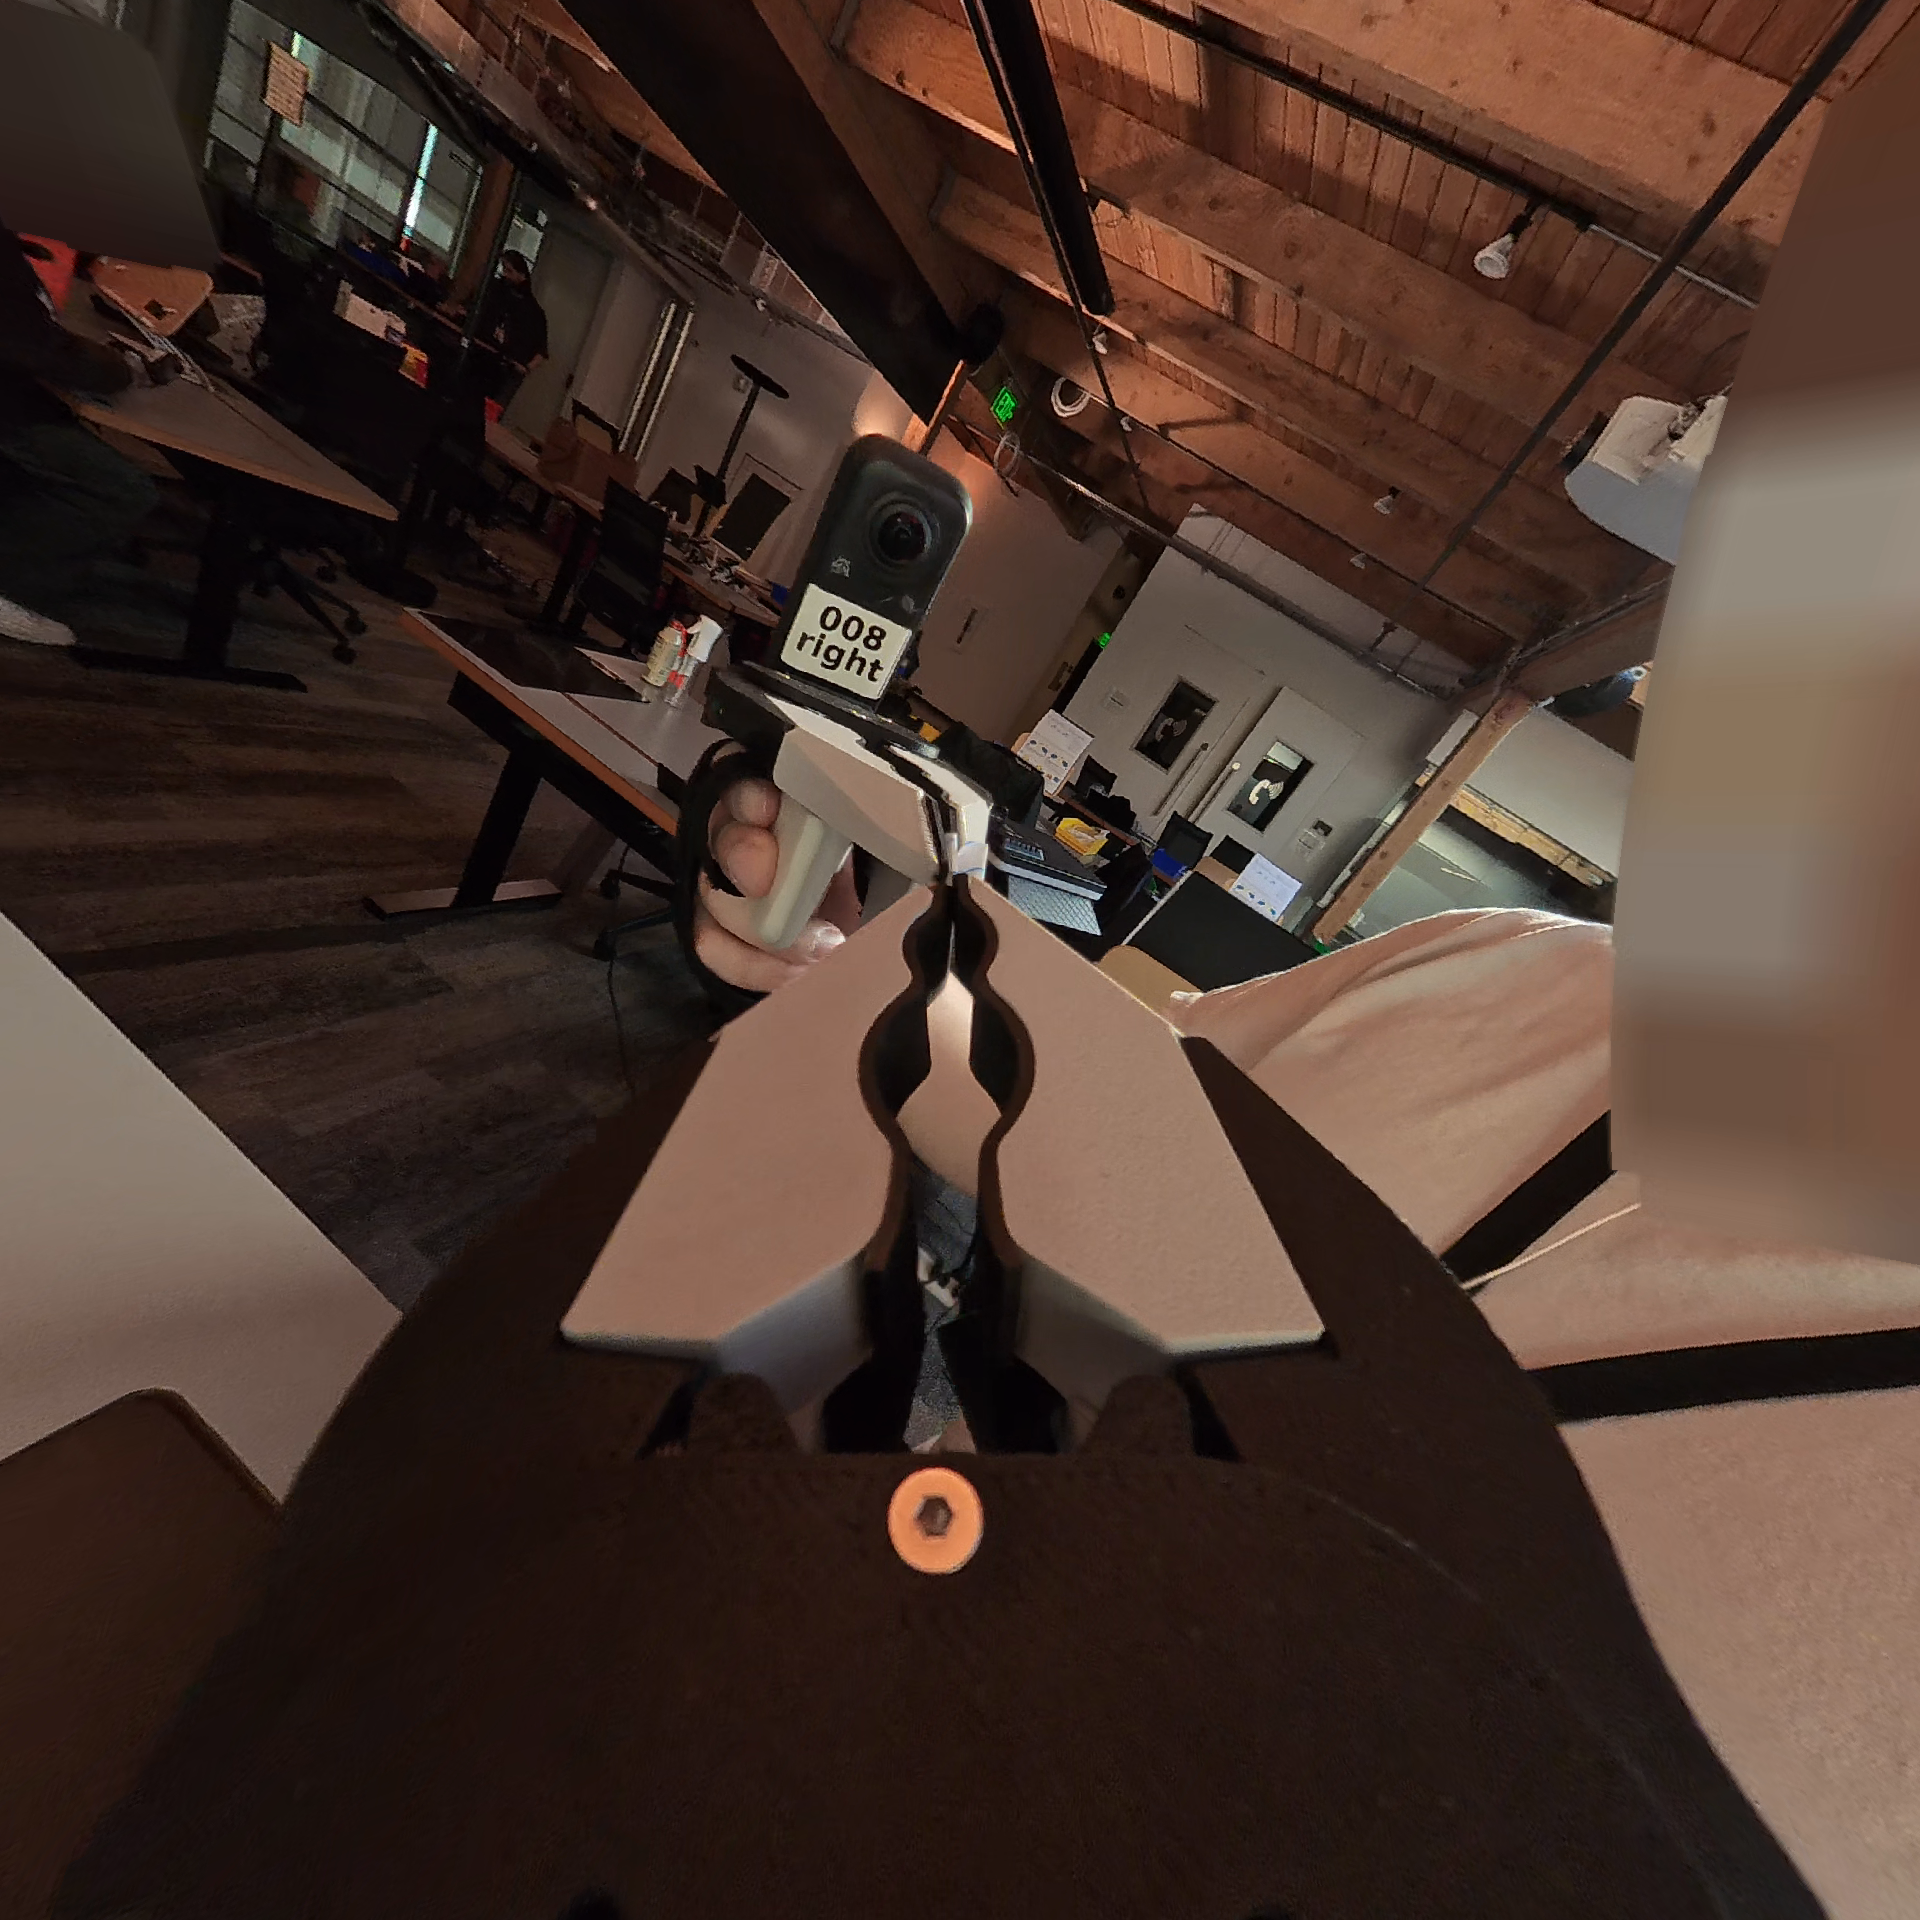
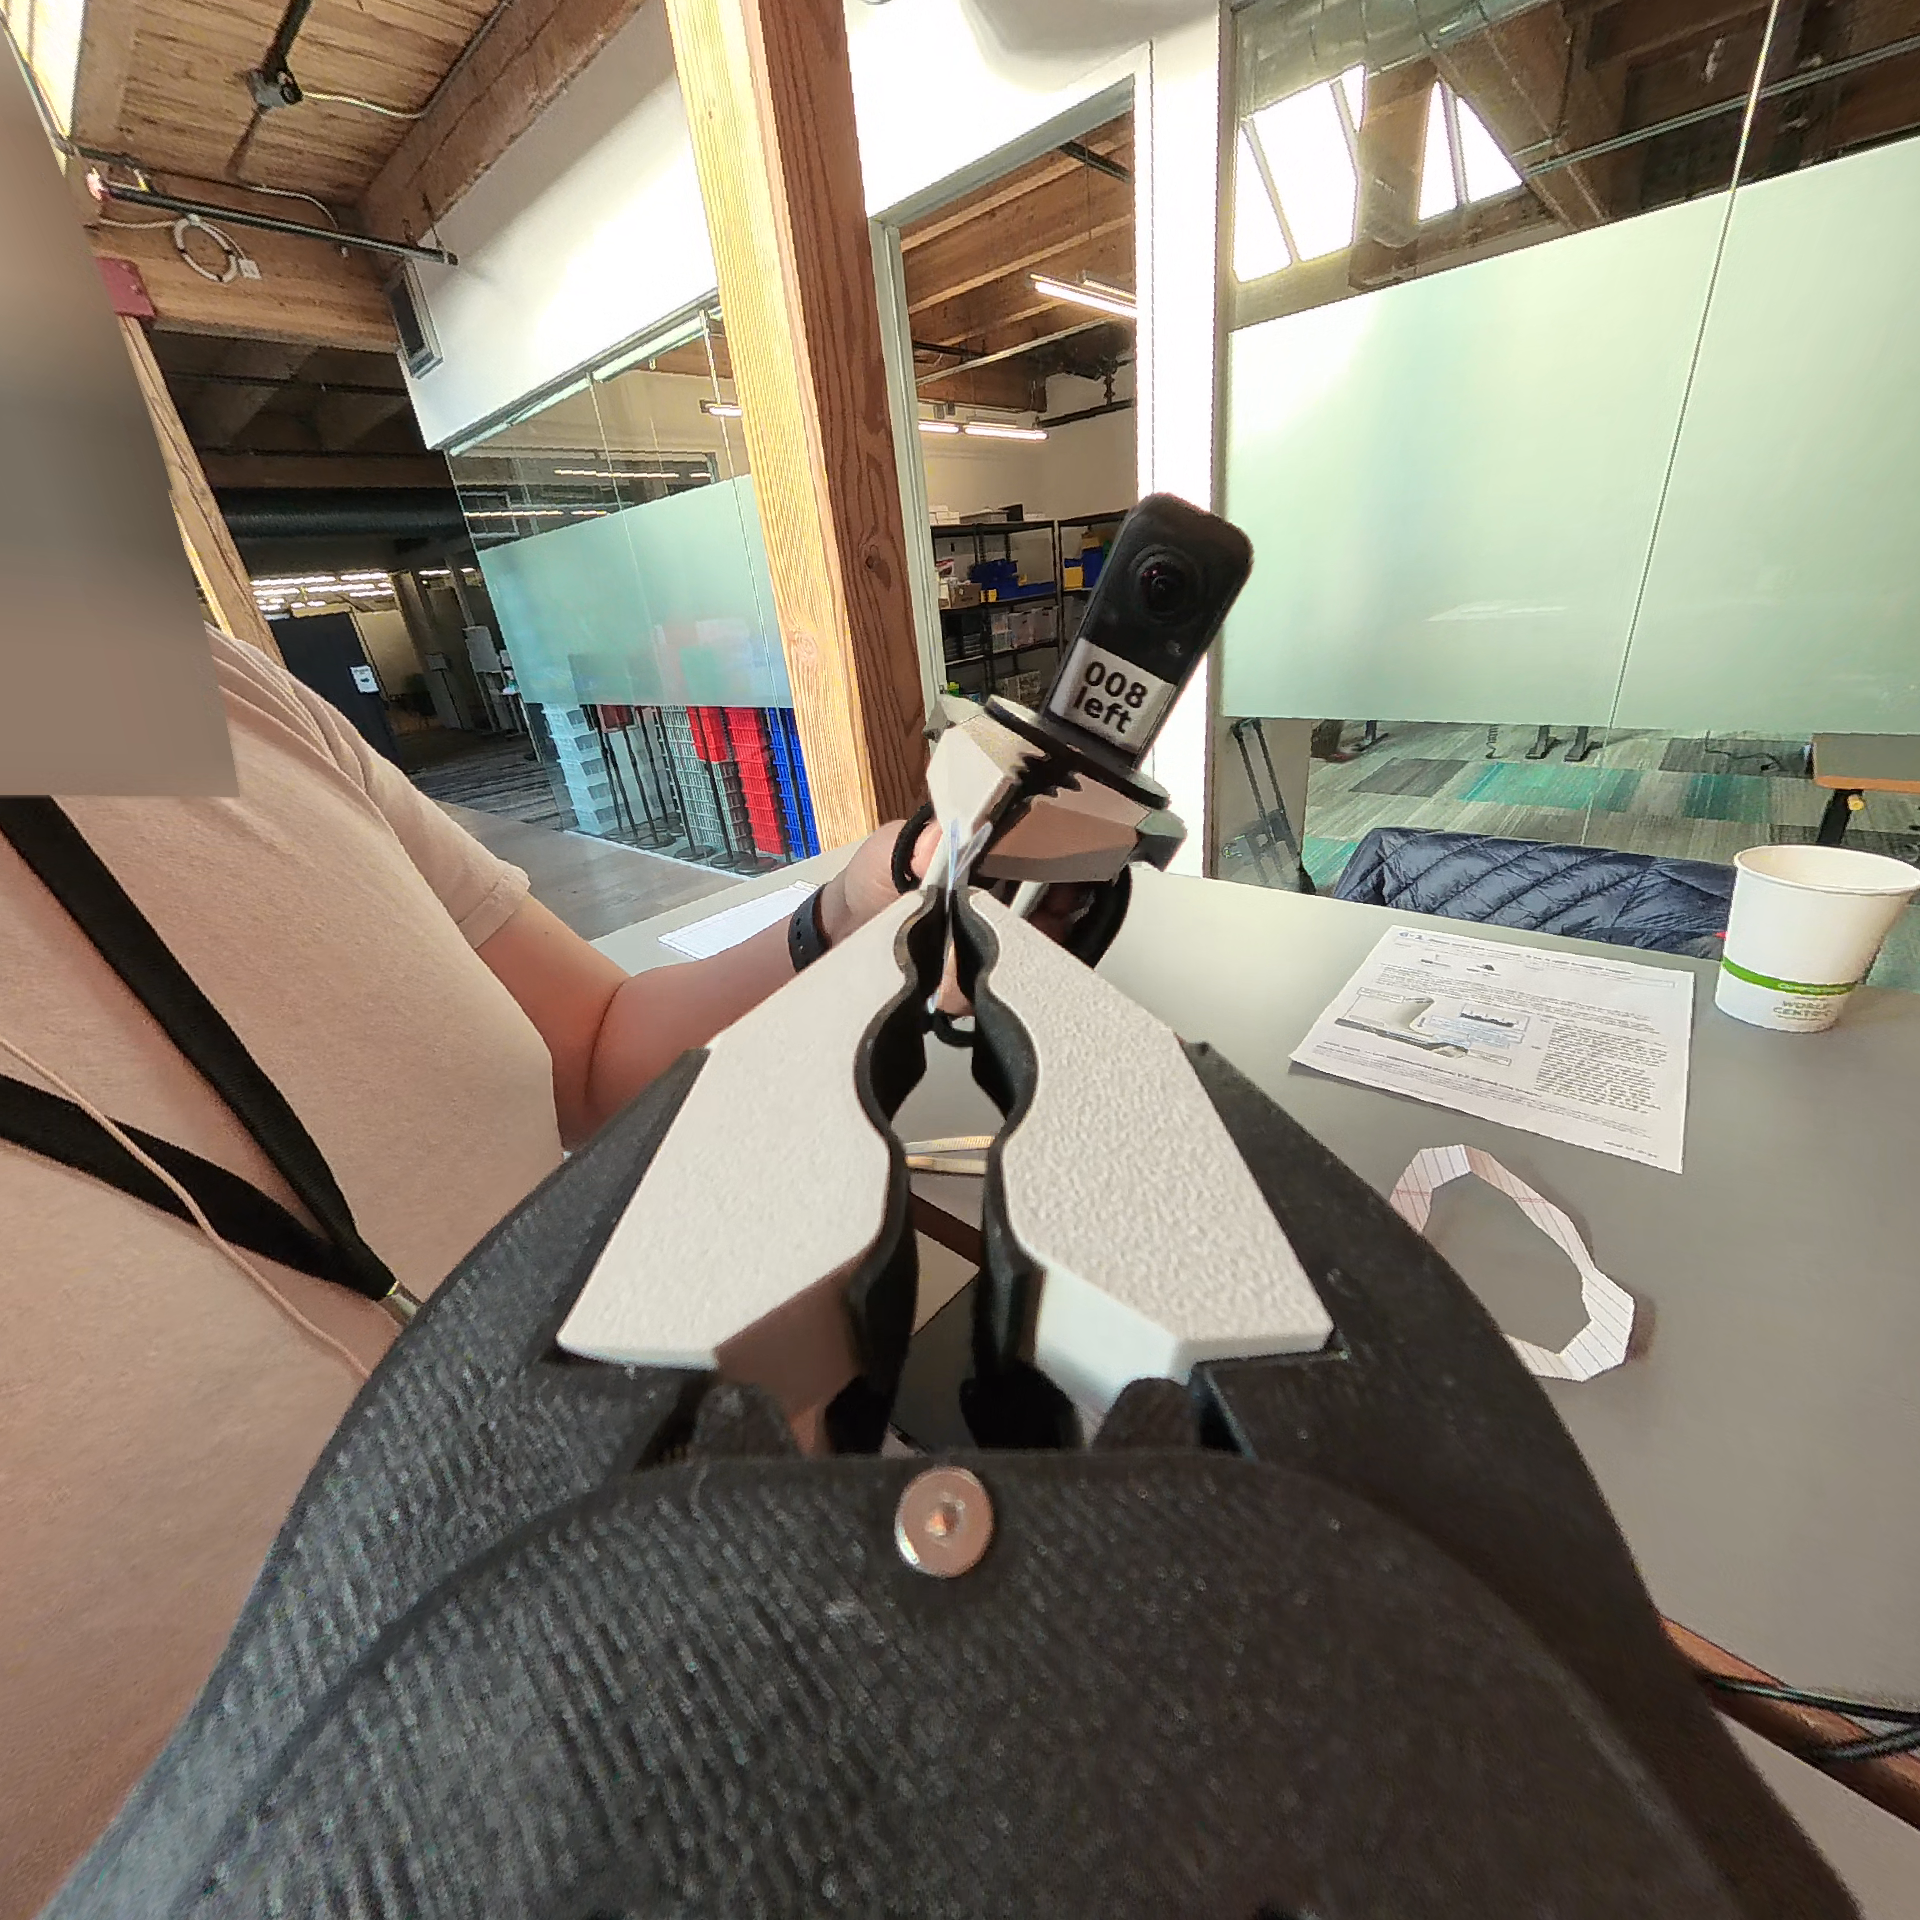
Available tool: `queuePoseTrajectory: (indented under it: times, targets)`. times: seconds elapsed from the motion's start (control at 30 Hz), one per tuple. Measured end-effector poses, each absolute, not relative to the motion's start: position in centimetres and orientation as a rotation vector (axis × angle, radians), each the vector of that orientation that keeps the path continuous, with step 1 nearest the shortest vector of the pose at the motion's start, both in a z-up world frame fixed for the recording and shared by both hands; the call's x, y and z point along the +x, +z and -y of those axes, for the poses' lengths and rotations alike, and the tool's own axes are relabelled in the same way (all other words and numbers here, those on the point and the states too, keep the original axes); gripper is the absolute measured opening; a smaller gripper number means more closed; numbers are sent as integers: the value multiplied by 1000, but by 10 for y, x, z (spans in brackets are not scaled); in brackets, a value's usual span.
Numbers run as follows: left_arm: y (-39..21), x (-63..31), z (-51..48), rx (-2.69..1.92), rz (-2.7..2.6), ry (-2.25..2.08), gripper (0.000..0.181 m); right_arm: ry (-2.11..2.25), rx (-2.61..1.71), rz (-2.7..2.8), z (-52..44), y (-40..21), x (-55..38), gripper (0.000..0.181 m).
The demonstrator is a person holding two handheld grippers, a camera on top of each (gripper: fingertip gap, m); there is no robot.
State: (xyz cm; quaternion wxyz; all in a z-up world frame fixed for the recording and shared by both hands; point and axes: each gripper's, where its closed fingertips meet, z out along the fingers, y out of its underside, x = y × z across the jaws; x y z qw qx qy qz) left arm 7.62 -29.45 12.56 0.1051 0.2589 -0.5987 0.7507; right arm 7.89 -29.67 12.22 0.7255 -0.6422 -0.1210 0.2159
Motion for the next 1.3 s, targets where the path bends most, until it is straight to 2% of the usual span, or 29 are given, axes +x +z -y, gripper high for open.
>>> queuePoseTrajectory:
  times: [0.1, 0.23, 0.3, 0.57, 0.77, 0.8, 0.87, 0.93, 1.1, 1.3]
  targets:
    - [130, 76, 293, 783, 1780, 2250, 0, 478, -1393, 255, 296, 126, 78, 1]
    - [133, 83, 288, 874, 1827, 2324, 0, 383, -1373, 227, 294, 134, 83, 14]
    - [135, 85, 286, 901, 1831, 2349, 0, 255, -1379, 231, 293, 136, 86, 24]
    - [127, 93, 284, 1020, 1949, 2366, 0, -347, -1483, 466, 290, 135, 79, 45]
    - [133, 90, 282, 1021, 1921, 2407, 0, -616, -1545, 536, 277, 123, 79, 38]
    - [133, 90, 281, 1024, 1923, 2414, 0, -624, -1540, 532, 276, 122, 77, 35]
    - [137, 89, 279, 1027, 1891, 2444, 0, -657, -1473, 553, 277, 128, 70, 15]
    - [141, 87, 279, 1015, 1808, 2456, 0, -727, -1438, 570, 276, 130, 68, 7]
    - [145, 84, 278, 1034, 1550, 2442, 0, -893, -1427, 647, 273, 127, 66, 0]
    - [134, 86, 272, 1082, 1201, 2339, 0, -1302, -1372, 898, 268, 115, 68, 0]
